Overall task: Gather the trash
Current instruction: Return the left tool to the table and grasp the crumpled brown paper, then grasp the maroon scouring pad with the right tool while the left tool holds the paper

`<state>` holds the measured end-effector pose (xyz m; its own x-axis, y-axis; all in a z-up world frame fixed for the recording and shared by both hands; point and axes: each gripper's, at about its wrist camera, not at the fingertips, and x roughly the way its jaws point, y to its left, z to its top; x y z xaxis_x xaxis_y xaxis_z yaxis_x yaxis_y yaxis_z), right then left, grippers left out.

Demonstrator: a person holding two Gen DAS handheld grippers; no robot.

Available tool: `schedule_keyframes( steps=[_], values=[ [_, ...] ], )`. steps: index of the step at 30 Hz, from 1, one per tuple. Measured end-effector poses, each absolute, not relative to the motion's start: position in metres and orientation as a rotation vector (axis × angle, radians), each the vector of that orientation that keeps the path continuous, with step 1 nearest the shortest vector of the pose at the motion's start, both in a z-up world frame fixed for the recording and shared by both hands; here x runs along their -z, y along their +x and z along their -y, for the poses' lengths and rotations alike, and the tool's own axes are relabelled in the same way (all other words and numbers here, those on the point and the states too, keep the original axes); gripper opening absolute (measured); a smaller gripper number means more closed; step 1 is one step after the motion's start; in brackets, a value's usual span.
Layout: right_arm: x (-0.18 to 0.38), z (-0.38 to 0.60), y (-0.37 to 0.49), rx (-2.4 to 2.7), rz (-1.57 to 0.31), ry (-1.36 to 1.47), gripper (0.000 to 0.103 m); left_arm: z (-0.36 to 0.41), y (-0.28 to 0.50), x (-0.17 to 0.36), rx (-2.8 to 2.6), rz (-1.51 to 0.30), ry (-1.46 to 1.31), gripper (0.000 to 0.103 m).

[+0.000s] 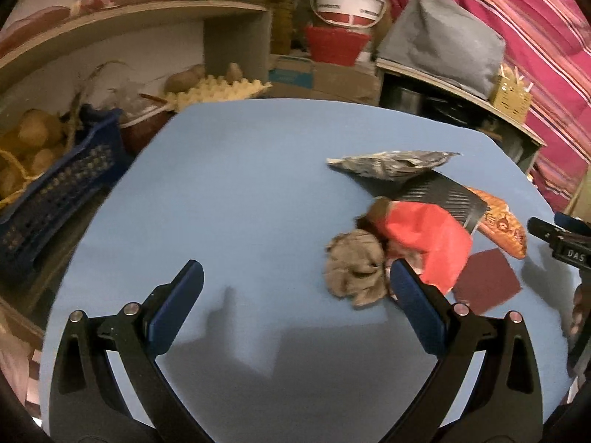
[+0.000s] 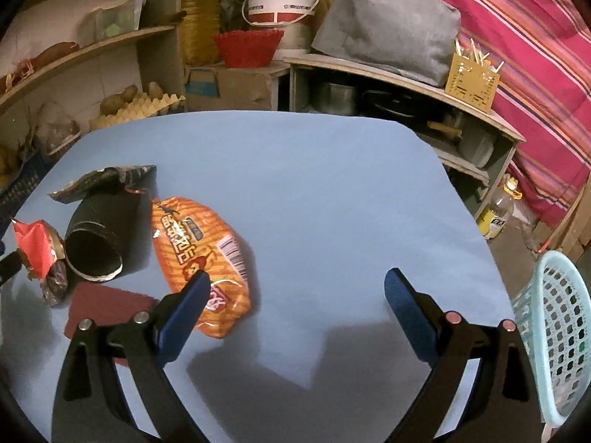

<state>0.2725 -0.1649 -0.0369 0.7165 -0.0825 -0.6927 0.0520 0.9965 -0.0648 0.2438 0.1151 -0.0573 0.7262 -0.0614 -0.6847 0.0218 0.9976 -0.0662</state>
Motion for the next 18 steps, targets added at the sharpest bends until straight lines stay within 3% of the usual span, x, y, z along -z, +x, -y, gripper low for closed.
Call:
schedule_keyframes(
  steps=[5, 9, 12, 18],
  values=[
    [0.037, 0.159, 0.269, 0.072, -0.762, -0.081, 0.093, -0.097, 0.256, 0.068, 0.089, -0.831, -0.019, 0.072],
    [0.037, 0.159, 0.266, 0.071, -0.760, -0.089, 0.093, -0.095, 0.262, 0.071, 0.105, -0.848, -0.038, 0.061],
    [0.037, 0.159, 0.266, 0.068, -0.762, -0.083, 0.093, -0.097, 0.265, 0.073, 0.131, -0.863, -0.068, 0.037],
    [0.034, 0.144, 0.258, 0.033, -0.748, -0.097, 0.093, -0.104, 0.259, 0.071, 0.112, -0.846, -0.071, 0.037]
  ],
)
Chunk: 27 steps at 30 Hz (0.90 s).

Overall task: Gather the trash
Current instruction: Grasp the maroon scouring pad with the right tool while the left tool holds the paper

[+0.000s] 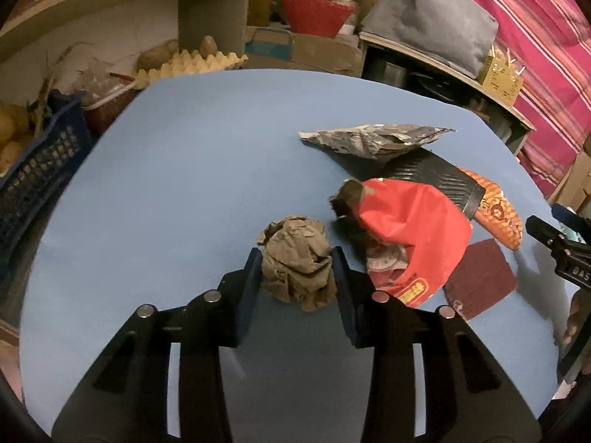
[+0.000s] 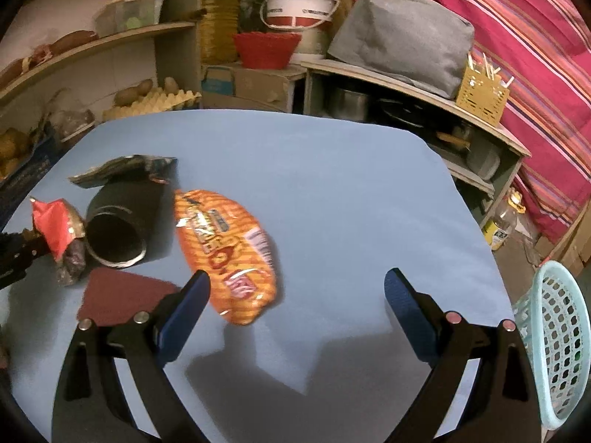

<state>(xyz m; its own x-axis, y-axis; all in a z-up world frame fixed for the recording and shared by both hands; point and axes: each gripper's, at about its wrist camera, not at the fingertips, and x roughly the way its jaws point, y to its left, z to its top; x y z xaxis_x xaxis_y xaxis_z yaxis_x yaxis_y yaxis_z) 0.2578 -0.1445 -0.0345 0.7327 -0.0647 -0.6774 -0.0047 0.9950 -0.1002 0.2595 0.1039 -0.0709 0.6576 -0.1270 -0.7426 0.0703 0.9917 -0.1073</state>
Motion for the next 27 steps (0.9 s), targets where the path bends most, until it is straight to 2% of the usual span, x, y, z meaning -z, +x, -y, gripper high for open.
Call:
schedule_keyframes(
  steps=[6, 27],
  values=[
    [0.033, 0.117, 0.245, 0.000, -0.734, -0.106, 0.093, -0.122, 0.238, 0.058, 0.060, -0.785, -0.046, 0.037],
    [0.065, 0.028, 0.234, 0.021, -0.873, -0.124, 0.093, -0.174, 0.182, 0.027, -0.007, -0.637, -0.075, 0.037]
  ],
)
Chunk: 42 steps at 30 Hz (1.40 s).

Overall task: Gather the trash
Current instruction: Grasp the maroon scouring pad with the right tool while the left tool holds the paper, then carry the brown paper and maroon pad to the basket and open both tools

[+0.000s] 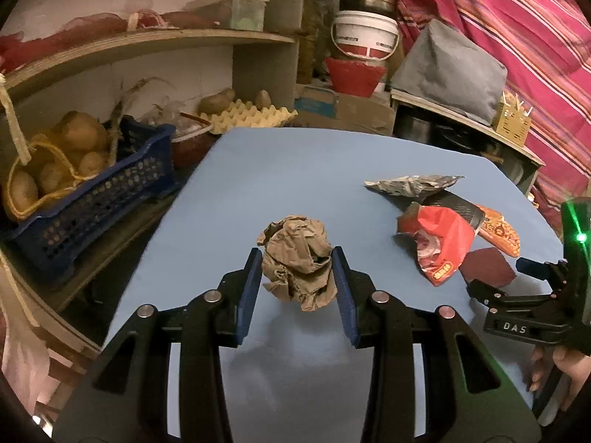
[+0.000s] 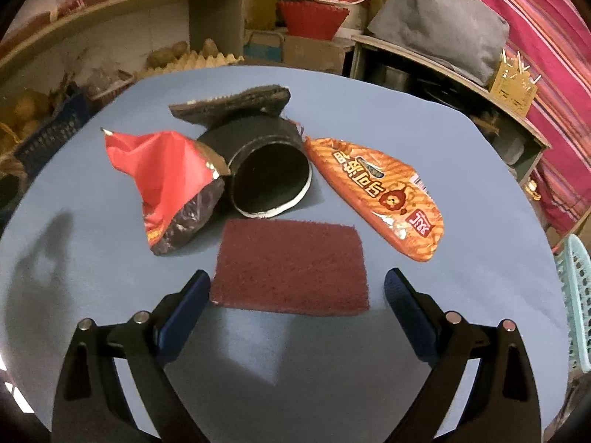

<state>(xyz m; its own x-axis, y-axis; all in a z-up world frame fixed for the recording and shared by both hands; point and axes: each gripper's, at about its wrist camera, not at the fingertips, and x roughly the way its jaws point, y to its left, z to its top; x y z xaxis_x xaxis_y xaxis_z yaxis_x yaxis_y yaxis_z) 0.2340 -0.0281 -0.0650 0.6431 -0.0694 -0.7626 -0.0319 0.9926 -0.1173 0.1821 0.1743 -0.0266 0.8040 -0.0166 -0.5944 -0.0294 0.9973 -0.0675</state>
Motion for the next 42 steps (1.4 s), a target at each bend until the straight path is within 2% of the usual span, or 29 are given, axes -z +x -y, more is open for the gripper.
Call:
schedule_keyframes(
  steps=[7, 10, 22, 42],
  values=[
    [0.069, 0.031, 0.236, 0.017, -0.899, -0.106, 0.093, -0.179, 0.180, 0.025, -0.009, -0.630, -0.070, 0.037],
    [0.069, 0.034, 0.237, -0.025, -0.905, -0.076, 0.085, -0.176, 0.180, 0.023, -0.011, -0.629, -0.059, 0.037],
    [0.041, 0.059, 0.217, -0.089, -0.823, -0.100, 0.084, -0.146, 0.180, 0.011, -0.005, -0.616, -0.046, 0.037],
    [-0.016, 0.287, 0.187, 0.145, -0.701, 0.083, 0.084, -0.014, 0.197, -0.025, 0.141, -0.563, -0.001, 0.037]
  ],
)
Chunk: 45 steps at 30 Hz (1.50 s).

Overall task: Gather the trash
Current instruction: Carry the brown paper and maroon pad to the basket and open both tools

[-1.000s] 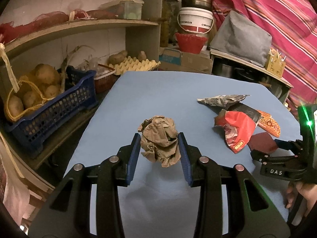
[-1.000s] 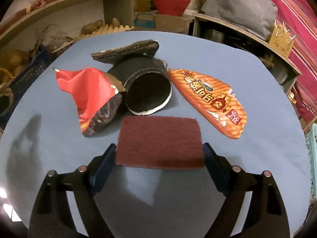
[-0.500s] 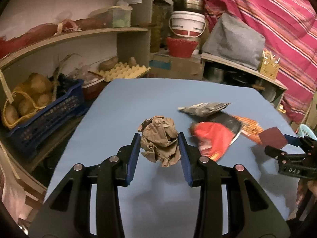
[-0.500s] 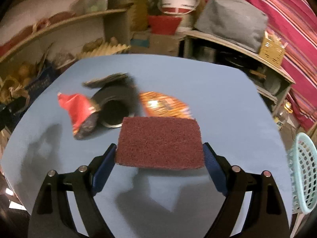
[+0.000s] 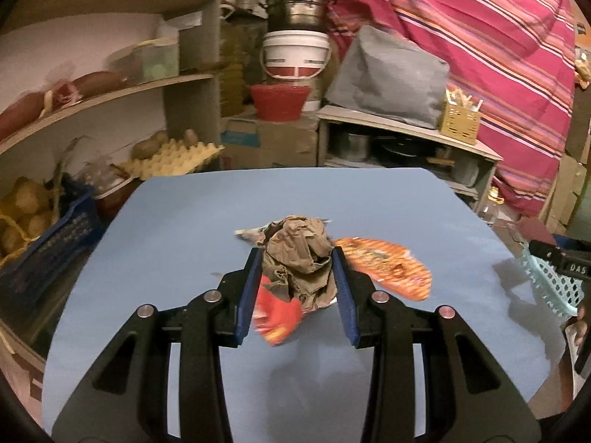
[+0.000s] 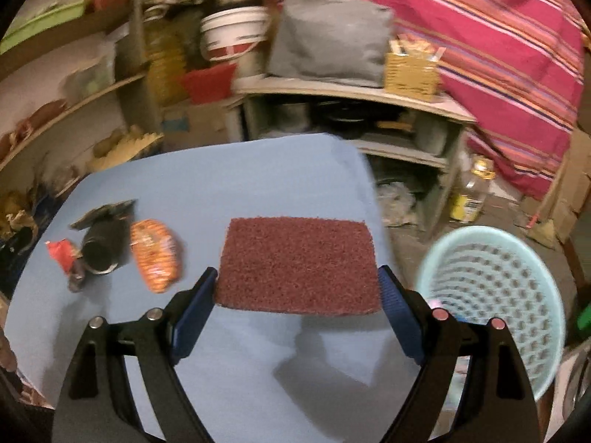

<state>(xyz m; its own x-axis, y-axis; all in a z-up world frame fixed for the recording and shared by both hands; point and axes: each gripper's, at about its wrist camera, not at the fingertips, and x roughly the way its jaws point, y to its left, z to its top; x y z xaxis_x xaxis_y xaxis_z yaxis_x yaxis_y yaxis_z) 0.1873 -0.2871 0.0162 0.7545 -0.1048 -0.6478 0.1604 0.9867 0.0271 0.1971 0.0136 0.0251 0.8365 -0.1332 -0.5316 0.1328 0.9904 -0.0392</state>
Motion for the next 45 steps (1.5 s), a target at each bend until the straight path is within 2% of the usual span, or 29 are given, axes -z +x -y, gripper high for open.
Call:
schedule_keyframes(
  steps=[17, 34, 42, 43, 45],
  values=[
    [-0.011, 0.435, 0.130, 0.366, -0.664, 0.139, 0.084, 0.163, 0.189, -0.044, 0.350, -0.526, 0.056, 0.037],
    [0.006, 0.531, 0.089, 0.500, -0.628, 0.284, 0.084, 0.353, 0.183, -0.002, 0.614, -0.595, 0.138, 0.037],
    [0.011, 0.543, 0.088, 0.514, -0.640, 0.296, 0.084, 0.410, 0.183, 0.009, 0.685, -0.632, 0.170, 0.039],
    [0.012, 0.543, 0.090, 0.514, -0.644, 0.295, 0.084, 0.413, 0.183, 0.010, 0.688, -0.632, 0.176, 0.041],
    [0.014, 0.544, 0.091, 0.516, -0.648, 0.296, 0.084, 0.417, 0.185, 0.009, 0.681, -0.633, 0.184, 0.057]
  ],
)
